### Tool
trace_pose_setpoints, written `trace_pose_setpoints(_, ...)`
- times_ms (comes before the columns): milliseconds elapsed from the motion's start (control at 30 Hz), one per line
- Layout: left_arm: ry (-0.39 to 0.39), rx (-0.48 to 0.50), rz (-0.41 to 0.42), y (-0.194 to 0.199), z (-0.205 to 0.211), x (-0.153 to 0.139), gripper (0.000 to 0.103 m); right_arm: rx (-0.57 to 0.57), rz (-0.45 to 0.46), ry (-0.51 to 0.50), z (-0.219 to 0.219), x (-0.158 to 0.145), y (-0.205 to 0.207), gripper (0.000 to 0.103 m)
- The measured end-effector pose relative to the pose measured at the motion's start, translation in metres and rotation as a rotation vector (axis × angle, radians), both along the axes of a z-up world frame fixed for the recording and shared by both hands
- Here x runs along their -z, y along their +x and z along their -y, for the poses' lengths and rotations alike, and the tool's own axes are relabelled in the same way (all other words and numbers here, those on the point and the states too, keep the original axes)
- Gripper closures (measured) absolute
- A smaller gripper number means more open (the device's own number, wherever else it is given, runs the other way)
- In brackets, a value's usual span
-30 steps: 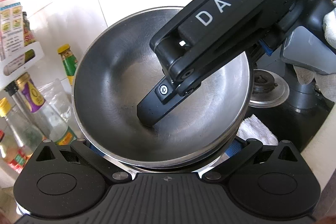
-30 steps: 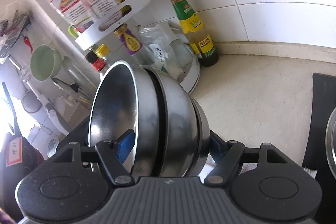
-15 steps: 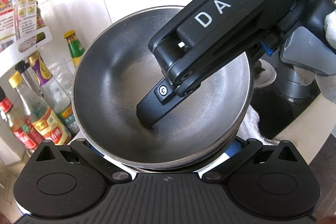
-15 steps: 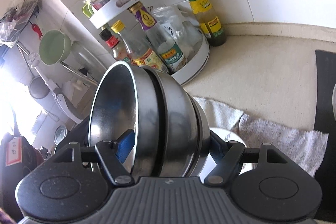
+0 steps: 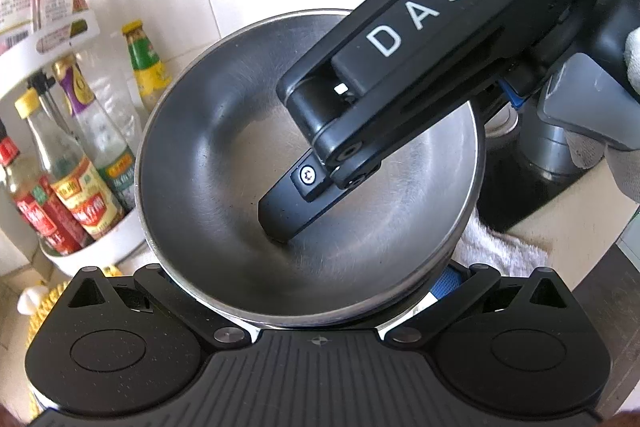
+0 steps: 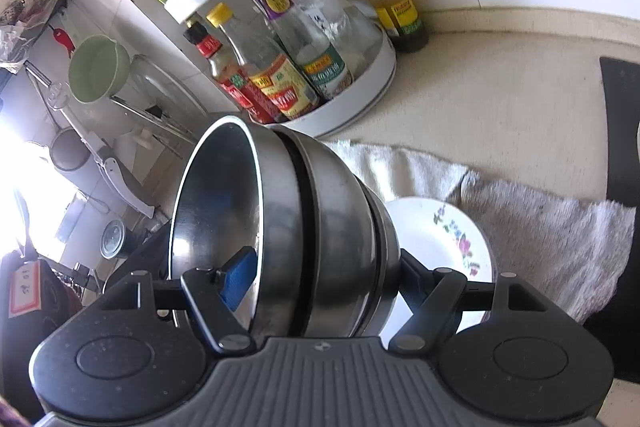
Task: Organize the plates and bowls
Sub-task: 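Carry the nested steel bowls with the right gripper over the floral plates, then lower the nested steel bowls onto the floral plate stack with the right gripper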
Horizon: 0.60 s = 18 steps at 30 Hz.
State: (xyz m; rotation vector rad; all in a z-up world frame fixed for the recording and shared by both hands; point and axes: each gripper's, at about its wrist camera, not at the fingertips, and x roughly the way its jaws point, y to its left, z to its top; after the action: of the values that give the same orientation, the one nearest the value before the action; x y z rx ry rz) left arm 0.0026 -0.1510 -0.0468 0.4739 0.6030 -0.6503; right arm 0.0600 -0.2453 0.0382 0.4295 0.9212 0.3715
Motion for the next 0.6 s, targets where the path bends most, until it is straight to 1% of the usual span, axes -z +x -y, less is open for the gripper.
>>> trace_pose_setpoints(267,0.017,-0.025,-0.060,0.039,-0.003,0.019,0.000,-0.004,-0.064,0.016,0.000,0.028,0.005,0.008)
trace_pose_setpoints(400,0.013,-0.035,-0.073,0.062,-0.006,0.025,0.000,-0.008,-0.078,0.020,-0.001,0.034,0.010,0.008)
trace_pose_setpoints(433,0.010,-0.037,-0.073,0.053,-0.008,0.030,0.000,-0.010,-0.080,0.020,-0.001,0.034,0.011,0.008)
trace_pose_setpoints(567,0.015,-0.044,-0.089,0.076,-0.008,0.040,0.000,-0.007,-0.092,0.021,0.000,0.042,0.017,0.008)
trace_pose_setpoints(600,0.019,-0.048,-0.092,0.068,-0.010,0.044,0.000,-0.001,-0.097,0.026,0.001,0.045,0.019,0.008)
